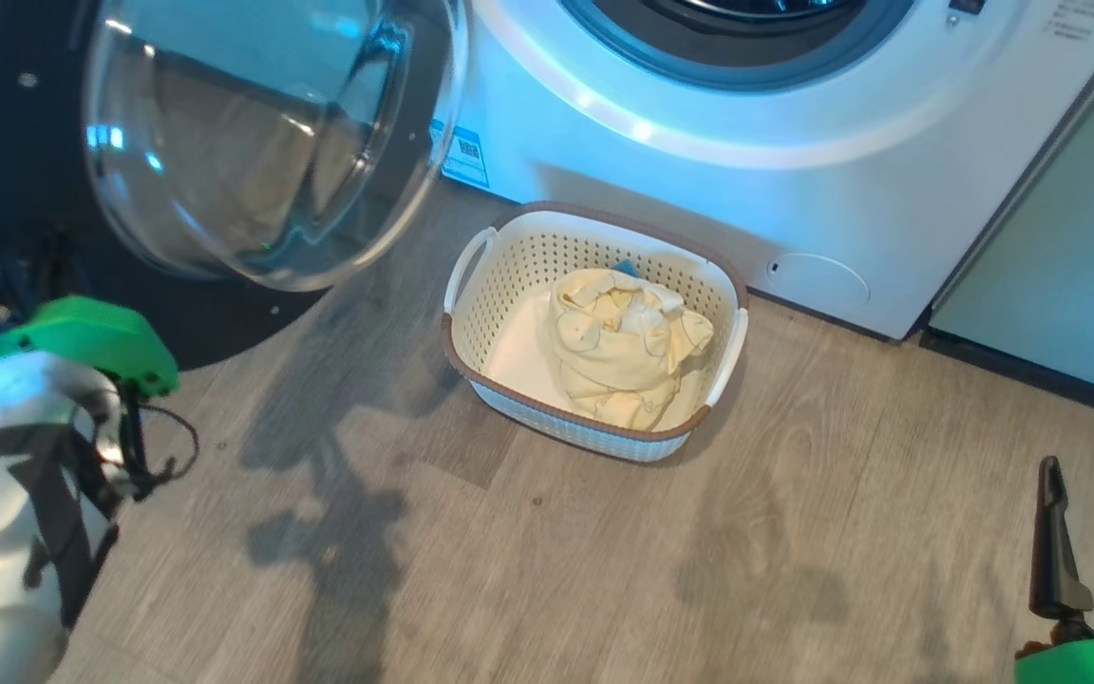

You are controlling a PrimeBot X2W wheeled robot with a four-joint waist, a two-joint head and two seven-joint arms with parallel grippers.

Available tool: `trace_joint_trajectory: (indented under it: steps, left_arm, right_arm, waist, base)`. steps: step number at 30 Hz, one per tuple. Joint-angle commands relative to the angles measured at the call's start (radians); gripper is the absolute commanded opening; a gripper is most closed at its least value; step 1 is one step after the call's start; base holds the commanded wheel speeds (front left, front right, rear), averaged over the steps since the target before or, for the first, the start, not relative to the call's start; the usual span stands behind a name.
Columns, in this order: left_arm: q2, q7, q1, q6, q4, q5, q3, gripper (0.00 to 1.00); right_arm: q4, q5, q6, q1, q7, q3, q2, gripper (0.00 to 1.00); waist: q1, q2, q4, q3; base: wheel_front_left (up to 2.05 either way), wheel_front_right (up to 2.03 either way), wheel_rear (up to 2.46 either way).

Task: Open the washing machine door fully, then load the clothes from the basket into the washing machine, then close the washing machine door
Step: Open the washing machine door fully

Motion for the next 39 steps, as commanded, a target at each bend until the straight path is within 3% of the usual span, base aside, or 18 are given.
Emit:
trace_joint_trajectory:
  steps: [1,12,22,29,39]
  left_arm:
    - [0.063,-0.014,-0.07,0.061,0.007,0.012,0.063,0.0]
    - [0.042,-0.014,-0.136,0.018,0.129,0.057,0.13,0.0]
    - [0.006,-0.014,-0.125,-0.009,0.138,0.124,0.203,0.0]
    - [-0.03,-0.014,-0.062,-0.022,0.074,0.178,0.263,0.0]
    - [-0.112,-0.014,0.132,0.006,-0.184,0.285,0.313,0.0]
  right_arm:
    - [-0.039,-0.01,-0.003,-0.041,0.002,0.018,-0.016,1.0]
    - [-0.058,-0.025,-0.003,-0.055,0.016,0.018,-0.016,1.0]
    - [-0.055,-0.027,-0.003,-0.056,0.014,0.019,-0.016,1.0]
    - [-0.05,-0.025,-0.003,-0.049,0.014,0.018,-0.016,1.0]
    - [-0.04,-0.014,-0.003,-0.035,0.006,0.021,-0.016,1.0]
  waist:
    - [-0.0001,0.0,-0.003,0.008]
    - [-0.0001,0.0,-0.014,0.037]
    - [-0.0001,0.0,-0.02,0.032]
    - [-0.0001,0.0,-0.019,0.014]
    - [-0.0001,0.0,-0.023,-0.026]
  base:
    - [0.0,0.0,0.0]
    - [0.0,0.0,0.0]
    - [0.0,0.0,0.0]
    - [0.0,0.0,0.0]
    - [0.0,0.0,0.0]
